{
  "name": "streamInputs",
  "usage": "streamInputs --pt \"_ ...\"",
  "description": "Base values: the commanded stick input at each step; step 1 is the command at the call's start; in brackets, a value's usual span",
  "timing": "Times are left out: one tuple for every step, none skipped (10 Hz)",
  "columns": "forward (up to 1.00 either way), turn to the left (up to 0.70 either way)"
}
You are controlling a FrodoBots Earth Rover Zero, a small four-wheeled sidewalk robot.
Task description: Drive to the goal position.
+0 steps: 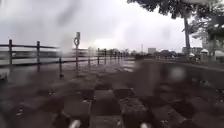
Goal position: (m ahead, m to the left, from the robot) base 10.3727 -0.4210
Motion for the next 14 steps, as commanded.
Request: streamInputs --pt "0.70 0.00" --pt "0.70 0.00" --pt "0.70 0.00" --pt "0.70 0.00" --pt "0.70 0.00" --pt "0.70 0.00" --pt "0.70 0.00" --pt "0.70 0.00" --pt "0.70 0.00" --pt "0.70 0.00" --pt "0.70 0.00" --pt "0.70 0.00" --pt "0.70 0.00" --pt "0.70 0.00"
